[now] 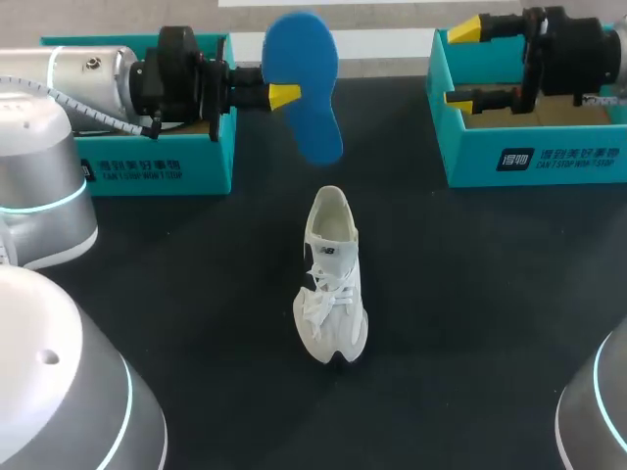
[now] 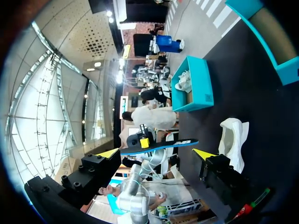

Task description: Take the shoe out of the shoebox, open the shoe tongue, remove and reinsert the insole, then place the shoe into the shoebox

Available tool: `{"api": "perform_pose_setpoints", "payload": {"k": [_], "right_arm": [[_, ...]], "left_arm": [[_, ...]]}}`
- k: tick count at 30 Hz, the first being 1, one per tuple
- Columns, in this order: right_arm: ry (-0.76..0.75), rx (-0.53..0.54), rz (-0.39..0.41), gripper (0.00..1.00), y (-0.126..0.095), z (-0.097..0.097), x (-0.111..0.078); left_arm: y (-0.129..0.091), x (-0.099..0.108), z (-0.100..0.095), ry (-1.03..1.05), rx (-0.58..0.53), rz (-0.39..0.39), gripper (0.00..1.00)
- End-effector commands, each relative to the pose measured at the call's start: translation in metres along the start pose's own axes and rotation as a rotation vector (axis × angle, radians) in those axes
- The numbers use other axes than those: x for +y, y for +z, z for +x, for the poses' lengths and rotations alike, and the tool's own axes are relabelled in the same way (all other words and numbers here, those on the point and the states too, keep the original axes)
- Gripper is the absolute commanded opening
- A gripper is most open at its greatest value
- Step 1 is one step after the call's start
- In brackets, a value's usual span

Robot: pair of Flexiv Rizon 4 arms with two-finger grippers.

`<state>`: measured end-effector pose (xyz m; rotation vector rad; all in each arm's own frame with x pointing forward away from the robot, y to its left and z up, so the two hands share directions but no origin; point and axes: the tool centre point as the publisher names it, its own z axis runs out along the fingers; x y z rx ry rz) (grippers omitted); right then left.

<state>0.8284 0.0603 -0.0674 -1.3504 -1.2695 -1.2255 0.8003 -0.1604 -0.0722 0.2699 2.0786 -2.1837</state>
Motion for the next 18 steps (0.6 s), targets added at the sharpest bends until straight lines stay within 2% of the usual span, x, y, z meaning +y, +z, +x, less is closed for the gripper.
{"api": "perform_pose_setpoints", "payload": {"k": [1,2,3,9,10,12,13,18], "right_arm": [[0.001,-0.003,-0.001,1.0,0.001,0.0001,0.0],[0.001,-0.003,-0.001,1.0,0.001,0.0001,0.0],[0.001,-0.003,-0.001,1.0,0.001,0.0001,0.0],[0.001,-0.003,-0.001,1.0,0.001,0.0001,0.0],[0.001,-0.003,-0.001,1.0,0.001,0.0001,0.0],[0.001,-0.003,-0.001,1.0,0.001,0.0001,0.0],[0.001,-0.003,-0.001,1.0,0.001,0.0001,0.0],[0.001,-0.003,-0.001,1.0,0.001,0.0001,0.0]], "left_arm": [[0.007,-0.0043,-0.0049,-0.797,-0.018,-0.017,0.0],[0.0075,-0.0052,-0.0056,-0.823,0.003,0.005,0.0],[0.0071,-0.0059,-0.0079,-0.891,-0.025,0.013,0.0],[0.0104,-0.0067,-0.0072,-1.182,0.0,-0.021,0.0],[0.0115,-0.0083,-0.0057,-1.258,-0.004,-0.007,0.0],[0.0123,-0.0113,-0.0055,-1.303,0.002,0.022,0.0],[0.0122,-0.0126,-0.0077,-1.31,0.014,0.072,0.0],[0.0122,-0.0126,-0.0077,-1.31,0.014,0.072,0.0]]}}
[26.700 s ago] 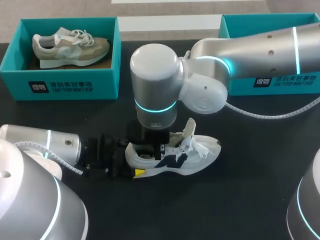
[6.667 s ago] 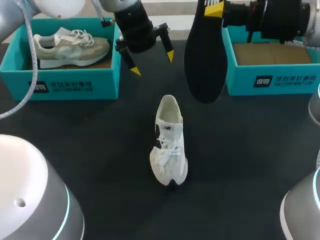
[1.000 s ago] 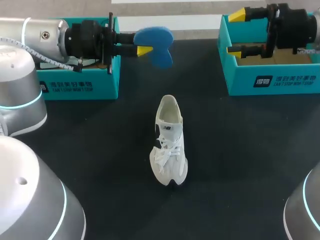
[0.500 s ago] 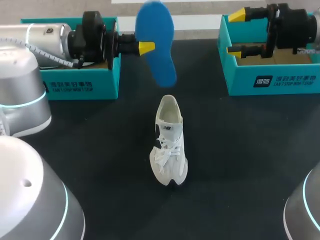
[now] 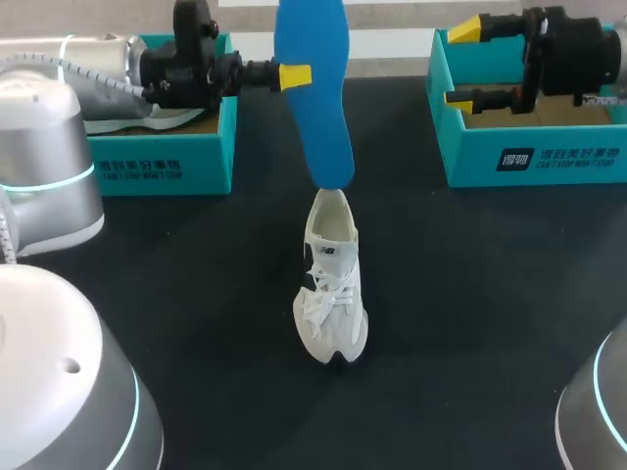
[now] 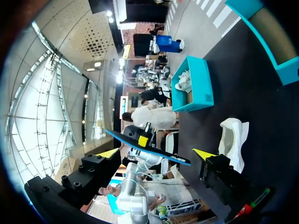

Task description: Take the shoe out of the shoebox, open the shoe tongue, remove and reinsert the insole, then place the shoe into the shoebox

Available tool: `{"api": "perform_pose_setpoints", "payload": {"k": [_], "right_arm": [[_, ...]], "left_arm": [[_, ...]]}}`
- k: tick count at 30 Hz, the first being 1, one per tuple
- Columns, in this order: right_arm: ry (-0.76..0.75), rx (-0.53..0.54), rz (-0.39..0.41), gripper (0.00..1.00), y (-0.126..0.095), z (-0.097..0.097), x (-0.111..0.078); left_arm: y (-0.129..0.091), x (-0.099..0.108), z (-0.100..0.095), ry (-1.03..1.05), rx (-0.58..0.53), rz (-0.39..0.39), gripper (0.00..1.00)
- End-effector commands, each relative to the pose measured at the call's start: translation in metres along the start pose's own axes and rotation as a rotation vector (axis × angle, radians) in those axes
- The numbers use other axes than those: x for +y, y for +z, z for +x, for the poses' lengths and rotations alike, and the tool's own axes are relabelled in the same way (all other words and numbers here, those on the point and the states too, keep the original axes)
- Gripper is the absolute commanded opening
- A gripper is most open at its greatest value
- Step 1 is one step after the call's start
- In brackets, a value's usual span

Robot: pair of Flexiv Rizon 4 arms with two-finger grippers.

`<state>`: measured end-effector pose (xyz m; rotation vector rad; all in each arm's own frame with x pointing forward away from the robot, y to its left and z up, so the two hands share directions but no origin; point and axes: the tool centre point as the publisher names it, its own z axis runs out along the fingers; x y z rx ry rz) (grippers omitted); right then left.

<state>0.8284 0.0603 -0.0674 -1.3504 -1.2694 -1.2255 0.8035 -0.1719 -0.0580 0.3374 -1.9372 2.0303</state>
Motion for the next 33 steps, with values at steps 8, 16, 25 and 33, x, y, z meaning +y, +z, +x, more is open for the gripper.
{"api": "perform_pose_setpoints", "payload": {"k": [8,16,25,33], "right_arm": [[0.001,-0.003,-0.001,1.0,0.001,0.0,0.0],[0.001,-0.003,-0.001,1.0,0.001,0.0,0.0],[0.001,-0.003,-0.001,1.0,0.001,0.0,0.0],[-0.064,-0.183,-0.058,1.0,0.019,0.006,-0.019]], "left_arm": [[0.0,-0.001,-0.001,-0.711,0.029,0.05,0.0],[0.0,-0.001,-0.001,-0.711,0.029,0.05,0.0],[0.0,-0.001,-0.001,-0.711,0.029,0.05,0.0],[0.009,0.015,-0.019,-0.897,0.099,0.069,0.0]]}}
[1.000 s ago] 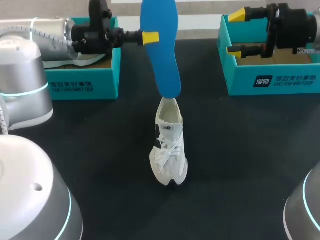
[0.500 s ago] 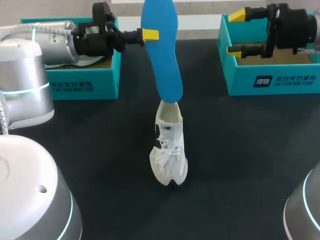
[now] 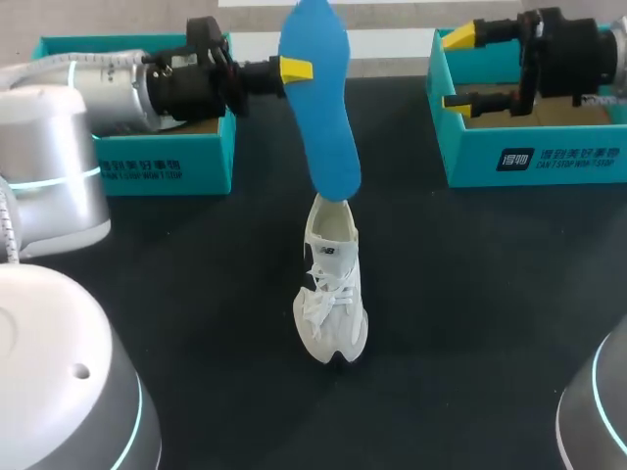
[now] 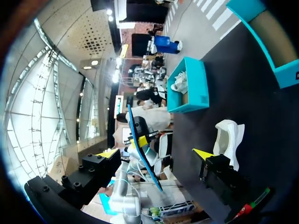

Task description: Take the shoe out of the shoebox, open the shoe tongue, remove and reinsert the insole, then place the shoe into the shoebox

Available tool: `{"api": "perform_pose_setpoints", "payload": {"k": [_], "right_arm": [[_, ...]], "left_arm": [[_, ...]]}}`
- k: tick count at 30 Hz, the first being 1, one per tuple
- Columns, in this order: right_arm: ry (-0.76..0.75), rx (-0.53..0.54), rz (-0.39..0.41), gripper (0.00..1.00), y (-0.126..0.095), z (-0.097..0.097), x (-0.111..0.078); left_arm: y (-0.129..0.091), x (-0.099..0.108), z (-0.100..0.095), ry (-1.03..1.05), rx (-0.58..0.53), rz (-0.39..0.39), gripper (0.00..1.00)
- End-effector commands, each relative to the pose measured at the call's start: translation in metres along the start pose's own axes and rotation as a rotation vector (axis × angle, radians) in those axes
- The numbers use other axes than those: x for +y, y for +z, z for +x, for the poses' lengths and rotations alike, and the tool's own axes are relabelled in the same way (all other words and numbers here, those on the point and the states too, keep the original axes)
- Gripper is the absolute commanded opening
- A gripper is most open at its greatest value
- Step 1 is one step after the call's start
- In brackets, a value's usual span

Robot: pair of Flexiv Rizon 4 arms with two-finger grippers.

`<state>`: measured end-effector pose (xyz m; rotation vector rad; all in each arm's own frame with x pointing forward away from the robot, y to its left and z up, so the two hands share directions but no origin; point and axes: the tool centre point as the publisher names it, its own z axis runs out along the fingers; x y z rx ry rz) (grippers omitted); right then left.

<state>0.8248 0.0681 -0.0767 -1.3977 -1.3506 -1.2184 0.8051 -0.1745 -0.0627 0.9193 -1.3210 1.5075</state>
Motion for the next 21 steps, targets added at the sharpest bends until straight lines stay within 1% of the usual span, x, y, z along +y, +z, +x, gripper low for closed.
{"api": "perform_pose_setpoints", "payload": {"k": [1,2,3,6,7,9,10,12,13,15,18,20,21], "right_arm": [[-0.05,-0.119,-0.056,1.0,0.012,0.018,-0.017],[-0.058,-0.138,-0.058,1.0,0.014,0.02,-0.019],[-0.067,-0.182,-0.074,1.0,0.017,0.022,-0.022],[-0.101,-0.246,-0.105,1.0,0.022,0.026,-0.029],[-0.119,-0.305,-0.111,1.0,0.024,0.028,-0.032],[-0.144,-0.372,-0.141,1.0,0.027,0.032,-0.038],[-0.146,-0.393,-0.138,1.0,0.028,0.033,-0.039],[-0.167,-0.479,-0.151,1.0,0.031,0.036,-0.044],[-0.181,-0.504,-0.143,1.0,0.033,0.037,-0.046],[-0.181,-0.559,-0.15,1.0,0.035,0.04,-0.048],[-0.188,-0.667,-0.133,1.0,0.041,0.044,-0.05],[-0.185,-0.741,-0.141,1.0,0.045,0.046,-0.051],[-0.181,-0.775,-0.131,1.0,0.047,0.047,-0.051]], "left_arm": [[0.007,-0.003,-0.024,-0.077,0.033,-0.02,0.0],[0.007,-0.003,-0.026,-0.092,0.032,-0.028,0.0],[0.009,-0.001,-0.031,-0.103,0.014,-0.047,0.0],[0.011,-0.001,-0.039,-0.147,0.012,-0.071,0.0],[0.013,-0.002,-0.041,-0.16,0.013,-0.082,0.0],[0.016,-0.003,-0.046,-0.166,0.005,-0.093,0.0],[0.016,-0.004,-0.047,-0.178,0.011,-0.093,0.0],[0.018,-0.007,-0.051,-0.2,0.015,-0.097,0.0],[0.019,-0.008,-0.053,-0.218,0.026,-0.099,0.0],[0.021,-0.008,-0.056,-0.23,0.026,-0.103,0.0],[0.026,-0.005,-0.061,-0.248,0.018,-0.124,0.0],[0.028,-0.003,-0.067,-0.266,0.006,-0.124,0.0],[0.029,-0.002,-0.069,-0.279,0.005,-0.115,0.0]]}}
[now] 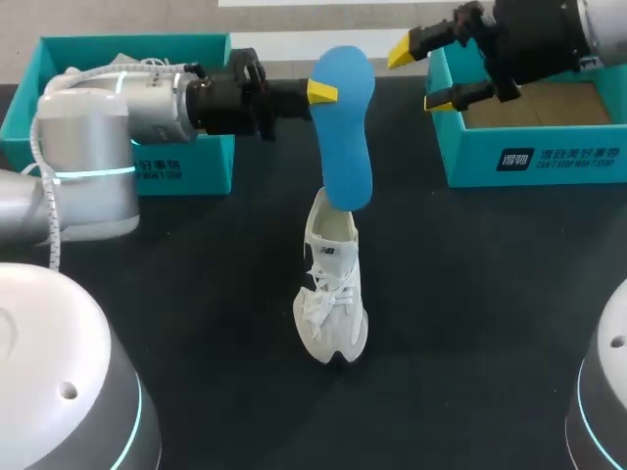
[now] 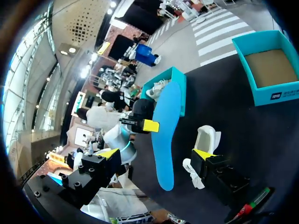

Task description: Take the shoe out of the shoebox, open the shoe tongue, remove and reinsert the insole, then place the shoe into the shoebox

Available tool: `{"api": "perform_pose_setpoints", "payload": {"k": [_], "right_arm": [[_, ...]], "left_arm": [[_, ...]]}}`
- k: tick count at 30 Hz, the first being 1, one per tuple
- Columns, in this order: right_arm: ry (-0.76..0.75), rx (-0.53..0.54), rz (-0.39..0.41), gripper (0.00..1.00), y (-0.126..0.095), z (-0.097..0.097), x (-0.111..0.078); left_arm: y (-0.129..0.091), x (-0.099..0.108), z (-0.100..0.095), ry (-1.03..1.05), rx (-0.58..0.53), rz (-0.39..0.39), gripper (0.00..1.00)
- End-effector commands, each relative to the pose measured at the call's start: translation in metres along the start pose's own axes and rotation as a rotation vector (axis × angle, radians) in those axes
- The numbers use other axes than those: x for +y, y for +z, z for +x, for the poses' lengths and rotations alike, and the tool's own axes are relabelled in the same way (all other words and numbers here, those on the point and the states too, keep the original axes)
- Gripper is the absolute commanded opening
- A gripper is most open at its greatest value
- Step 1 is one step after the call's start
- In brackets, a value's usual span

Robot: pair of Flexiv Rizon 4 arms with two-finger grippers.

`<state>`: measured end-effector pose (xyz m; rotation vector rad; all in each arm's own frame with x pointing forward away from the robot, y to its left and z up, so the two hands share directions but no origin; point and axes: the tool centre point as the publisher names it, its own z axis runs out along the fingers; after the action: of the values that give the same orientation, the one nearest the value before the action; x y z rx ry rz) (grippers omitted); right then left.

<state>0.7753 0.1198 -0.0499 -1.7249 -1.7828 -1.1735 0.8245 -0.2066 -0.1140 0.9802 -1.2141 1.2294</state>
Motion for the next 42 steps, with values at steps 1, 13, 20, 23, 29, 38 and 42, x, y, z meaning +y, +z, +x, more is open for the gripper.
{"api": "perform_pose_setpoints", "payload": {"k": [1,13,20,23,29,38,42], "right_arm": [[-0.007,-0.371,0.023,1.0,0.005,0.011,0.003],[-0.092,-0.798,0.1,1.0,0.038,0.015,0.006],[-0.164,-0.965,0.088,1.0,0.046,0.017,0.013],[-0.175,-0.979,0.099,1.0,0.049,0.012,0.015],[-0.165,-0.953,0.126,1.0,0.048,0.007,0.019],[-0.158,-0.918,0.148,1.0,0.054,0.006,0.023],[-0.148,-0.913,0.147,1.0,0.056,0.006,0.022]], "left_arm": [[0.007,-0.004,-0.012,-0.024,0.004,-0.006,0.0],[0.016,-0.005,-0.022,-0.051,-0.012,0.013,0.0],[0.016,-0.005,-0.022,-0.051,-0.012,0.013,0.0],[0.016,-0.005,-0.022,-0.051,-0.012,0.013,0.0],[0.016,-0.005,-0.022,-0.051,-0.012,0.013,0.0],[0.016,-0.005,-0.022,-0.051,-0.012,0.013,0.0],[0.016,-0.005,-0.022,-0.051,-0.012,0.013,0.0]]}}
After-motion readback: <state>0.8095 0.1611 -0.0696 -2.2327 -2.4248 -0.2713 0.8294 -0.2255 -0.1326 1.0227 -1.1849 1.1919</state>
